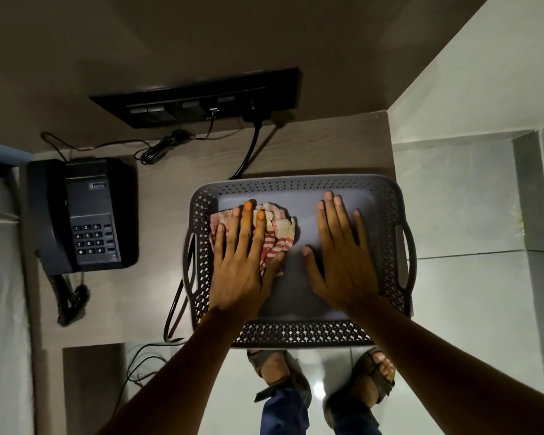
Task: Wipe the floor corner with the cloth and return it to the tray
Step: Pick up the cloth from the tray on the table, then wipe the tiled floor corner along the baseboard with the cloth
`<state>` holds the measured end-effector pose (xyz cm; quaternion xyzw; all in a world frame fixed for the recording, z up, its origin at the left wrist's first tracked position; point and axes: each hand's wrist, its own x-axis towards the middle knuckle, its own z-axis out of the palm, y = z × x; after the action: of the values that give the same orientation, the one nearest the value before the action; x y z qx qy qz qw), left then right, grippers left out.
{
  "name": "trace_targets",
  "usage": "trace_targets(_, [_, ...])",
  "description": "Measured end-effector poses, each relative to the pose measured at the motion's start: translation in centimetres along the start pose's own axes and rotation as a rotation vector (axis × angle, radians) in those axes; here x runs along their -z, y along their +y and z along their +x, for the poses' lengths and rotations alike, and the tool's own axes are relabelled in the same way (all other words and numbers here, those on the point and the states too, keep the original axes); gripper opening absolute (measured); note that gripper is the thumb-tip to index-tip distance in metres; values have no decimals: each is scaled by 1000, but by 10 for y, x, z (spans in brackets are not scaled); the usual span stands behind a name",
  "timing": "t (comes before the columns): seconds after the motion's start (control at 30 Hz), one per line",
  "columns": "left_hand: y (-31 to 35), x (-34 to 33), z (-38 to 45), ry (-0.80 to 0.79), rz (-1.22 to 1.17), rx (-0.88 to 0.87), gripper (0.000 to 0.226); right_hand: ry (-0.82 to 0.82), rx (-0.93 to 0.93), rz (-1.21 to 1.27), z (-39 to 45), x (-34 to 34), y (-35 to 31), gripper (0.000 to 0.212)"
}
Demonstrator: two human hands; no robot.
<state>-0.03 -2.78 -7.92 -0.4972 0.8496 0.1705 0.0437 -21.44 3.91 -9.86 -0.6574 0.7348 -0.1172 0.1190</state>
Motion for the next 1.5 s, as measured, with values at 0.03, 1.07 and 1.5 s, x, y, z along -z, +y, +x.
trace_targets(0.03, [-1, -1, 0, 6, 4, -2, 79, -1, 0, 9, 0, -1, 1, 83])
trace_targets(1.07, [383, 65, -10, 68, -1022, 125, 55, 361, -376, 441, -158, 206, 224, 89])
trace_targets(1.5, [538, -153, 77, -224, -1184, 226, 37, 123, -390, 366, -278, 50, 433, 76])
